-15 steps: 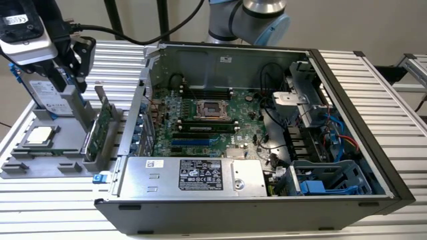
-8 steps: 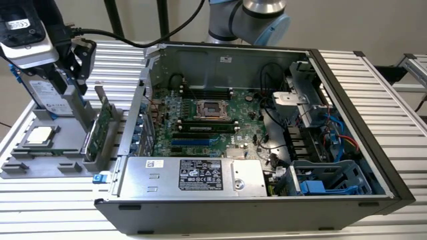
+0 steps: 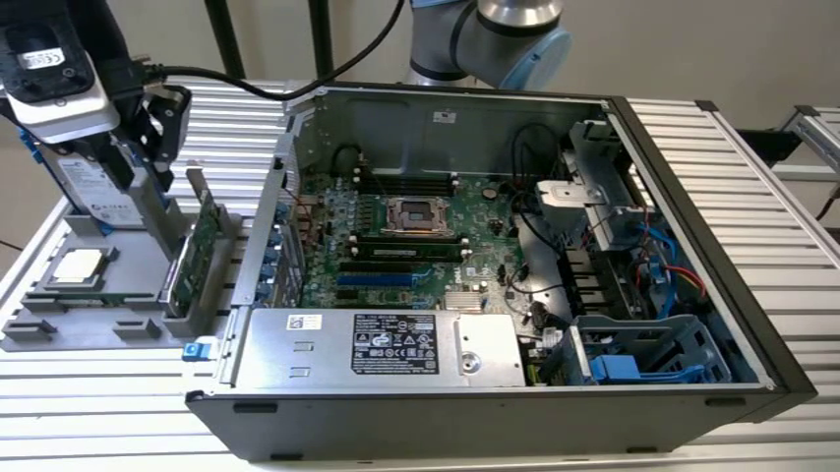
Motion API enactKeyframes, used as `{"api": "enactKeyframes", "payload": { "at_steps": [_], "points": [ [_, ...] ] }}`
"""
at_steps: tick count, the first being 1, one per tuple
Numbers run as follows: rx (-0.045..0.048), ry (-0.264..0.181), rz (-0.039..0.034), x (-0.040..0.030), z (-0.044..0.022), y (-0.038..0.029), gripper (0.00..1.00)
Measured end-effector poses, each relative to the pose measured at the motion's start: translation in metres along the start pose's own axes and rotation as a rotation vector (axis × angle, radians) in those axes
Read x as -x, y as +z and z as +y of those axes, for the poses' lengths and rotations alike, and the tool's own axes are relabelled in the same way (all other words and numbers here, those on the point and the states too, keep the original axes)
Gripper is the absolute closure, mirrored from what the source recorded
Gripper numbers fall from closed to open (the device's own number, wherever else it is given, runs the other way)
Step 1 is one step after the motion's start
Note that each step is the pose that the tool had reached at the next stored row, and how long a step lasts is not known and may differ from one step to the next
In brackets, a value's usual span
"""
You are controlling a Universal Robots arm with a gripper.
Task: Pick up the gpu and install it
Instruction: 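Pick up the gpu and move the gpu toward the slot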
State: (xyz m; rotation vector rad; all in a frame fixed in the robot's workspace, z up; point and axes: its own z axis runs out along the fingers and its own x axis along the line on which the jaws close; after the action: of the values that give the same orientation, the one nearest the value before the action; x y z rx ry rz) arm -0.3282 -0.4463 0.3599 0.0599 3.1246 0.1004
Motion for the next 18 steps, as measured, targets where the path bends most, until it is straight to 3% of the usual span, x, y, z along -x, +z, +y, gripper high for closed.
{"api": "enactKeyframes", "payload": {
  "at_steps": [18],
  "points": [
    [0.0000,0.000,0.0004,-0.0002,-0.0007,0.0101,0.00]
  ]
}}
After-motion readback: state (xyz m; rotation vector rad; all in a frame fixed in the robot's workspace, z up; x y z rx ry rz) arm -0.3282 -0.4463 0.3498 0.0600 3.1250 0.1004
